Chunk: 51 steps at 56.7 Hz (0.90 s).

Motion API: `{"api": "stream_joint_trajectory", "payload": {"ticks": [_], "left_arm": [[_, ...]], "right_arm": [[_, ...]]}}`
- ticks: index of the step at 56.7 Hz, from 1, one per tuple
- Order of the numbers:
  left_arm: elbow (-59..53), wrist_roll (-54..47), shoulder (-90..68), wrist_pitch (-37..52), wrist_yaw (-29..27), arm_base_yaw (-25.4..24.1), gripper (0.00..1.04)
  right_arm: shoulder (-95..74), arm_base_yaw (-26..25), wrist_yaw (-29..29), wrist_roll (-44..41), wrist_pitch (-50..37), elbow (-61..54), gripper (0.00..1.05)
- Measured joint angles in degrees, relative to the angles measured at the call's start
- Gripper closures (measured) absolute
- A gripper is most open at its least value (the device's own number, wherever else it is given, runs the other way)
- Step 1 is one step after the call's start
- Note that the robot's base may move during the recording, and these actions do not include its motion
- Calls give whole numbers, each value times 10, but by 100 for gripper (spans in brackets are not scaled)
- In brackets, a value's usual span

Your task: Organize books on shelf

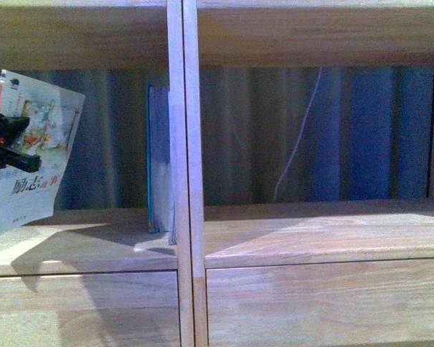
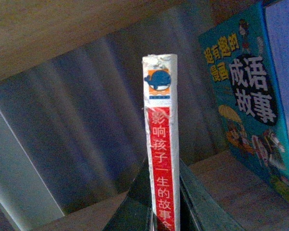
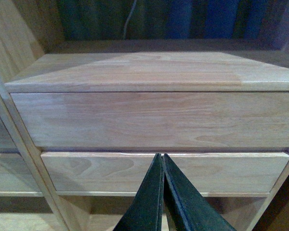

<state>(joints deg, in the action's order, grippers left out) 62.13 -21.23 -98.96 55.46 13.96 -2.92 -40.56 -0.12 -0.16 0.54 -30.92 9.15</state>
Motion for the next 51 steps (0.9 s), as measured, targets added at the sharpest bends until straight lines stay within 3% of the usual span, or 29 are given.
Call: {"api": "stream_joint_trajectory", "payload": {"ticks": [36,51], "left_arm": [[299,18,-262,-29,-43,92,98],[336,24,-293,-32,-86,121,98]], "right_arm": [[157,0,0,-1,89,-69,102],[200,0,0,-2,105,-84,102]]}}
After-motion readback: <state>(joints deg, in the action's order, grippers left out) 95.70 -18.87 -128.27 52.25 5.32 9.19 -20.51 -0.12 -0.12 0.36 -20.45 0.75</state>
